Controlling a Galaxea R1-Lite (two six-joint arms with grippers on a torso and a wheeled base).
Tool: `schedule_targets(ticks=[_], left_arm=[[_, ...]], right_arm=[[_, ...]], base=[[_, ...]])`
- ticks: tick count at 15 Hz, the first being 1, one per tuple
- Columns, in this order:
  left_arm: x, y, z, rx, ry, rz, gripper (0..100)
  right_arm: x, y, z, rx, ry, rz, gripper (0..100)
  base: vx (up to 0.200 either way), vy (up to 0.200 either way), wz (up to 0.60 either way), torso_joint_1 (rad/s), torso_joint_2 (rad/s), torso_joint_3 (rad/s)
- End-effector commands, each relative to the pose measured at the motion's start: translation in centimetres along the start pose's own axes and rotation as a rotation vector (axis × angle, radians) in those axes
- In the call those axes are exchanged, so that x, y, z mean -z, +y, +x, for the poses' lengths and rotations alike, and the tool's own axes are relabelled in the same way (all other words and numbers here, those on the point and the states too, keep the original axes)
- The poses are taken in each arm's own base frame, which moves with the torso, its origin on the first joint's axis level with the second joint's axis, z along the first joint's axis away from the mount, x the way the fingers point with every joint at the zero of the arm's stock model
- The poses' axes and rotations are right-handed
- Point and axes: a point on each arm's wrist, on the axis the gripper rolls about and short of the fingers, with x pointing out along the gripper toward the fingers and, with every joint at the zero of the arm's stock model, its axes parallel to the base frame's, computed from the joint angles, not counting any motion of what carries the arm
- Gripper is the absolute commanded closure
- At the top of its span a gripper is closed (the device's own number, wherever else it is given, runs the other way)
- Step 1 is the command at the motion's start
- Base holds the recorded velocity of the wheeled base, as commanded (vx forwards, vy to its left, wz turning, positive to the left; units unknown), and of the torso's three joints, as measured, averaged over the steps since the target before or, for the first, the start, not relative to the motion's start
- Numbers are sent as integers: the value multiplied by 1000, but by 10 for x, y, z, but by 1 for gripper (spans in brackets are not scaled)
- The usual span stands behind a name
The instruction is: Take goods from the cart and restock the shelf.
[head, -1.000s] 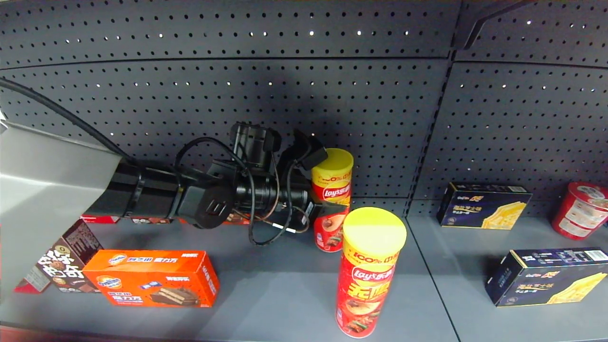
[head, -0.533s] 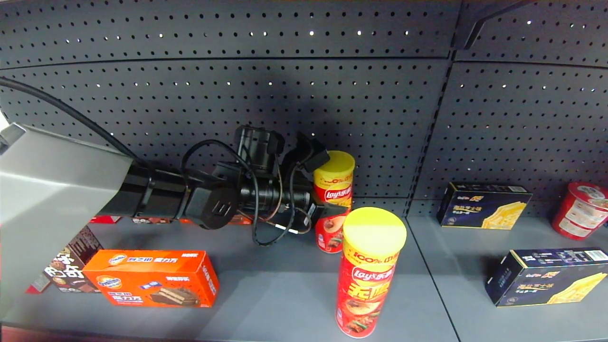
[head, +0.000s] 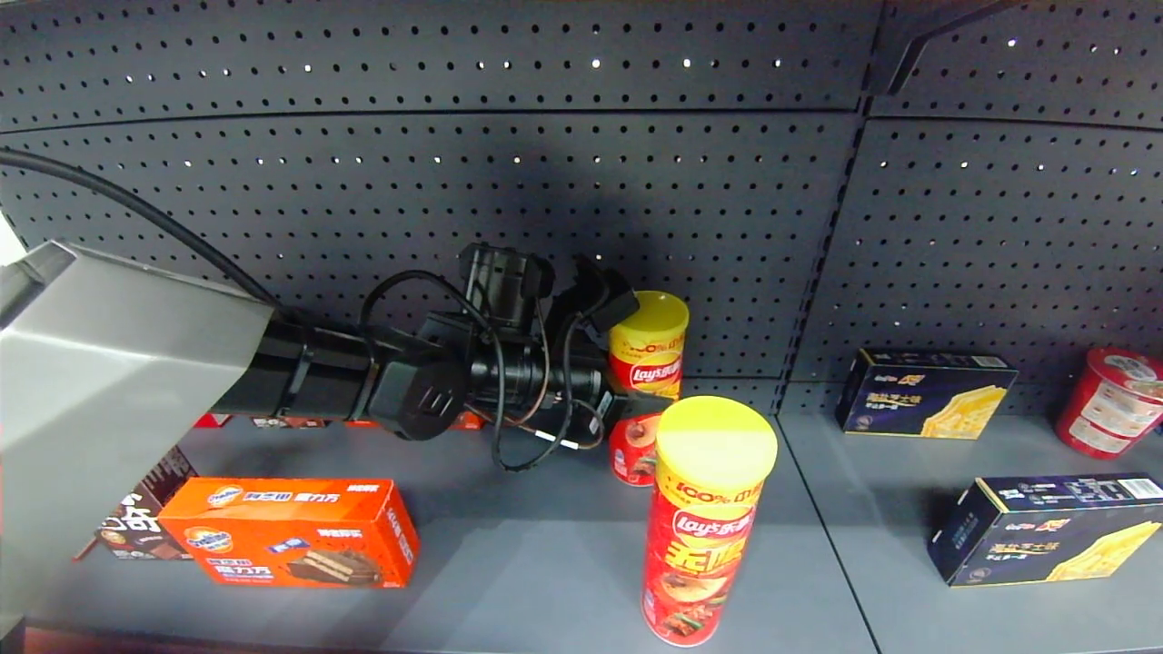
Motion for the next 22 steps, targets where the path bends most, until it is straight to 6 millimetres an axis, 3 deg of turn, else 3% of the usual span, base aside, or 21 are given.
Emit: schedule_targets(ticks=[1,3,4,14,20,22], left_arm=[[1,0,1,0,2,-1,100],[1,0,1,1,3,-2,100],[1,0,1,1,3,-2,0],[-9,-1,-6,-7,-22,10,0],[-15,-10,-33,-21,-28,10,0],[-20,-9,-58,-42,-44,12,0]], right_arm=[[0,0,0,0,1,-1,0],[0,0,0,0,1,1,0],[0,0,0,0,1,1,0],[0,0,0,0,1,4,0],[0,0,0,1,0,5,0],[0,0,0,0,-1,5,0]], base=[[0,0,0,0,0,0],[0,0,0,0,0,0],[0,0,0,0,0,0],[0,0,0,0,0,0],[0,0,0,0,0,0],[0,0,0,0,0,0]])
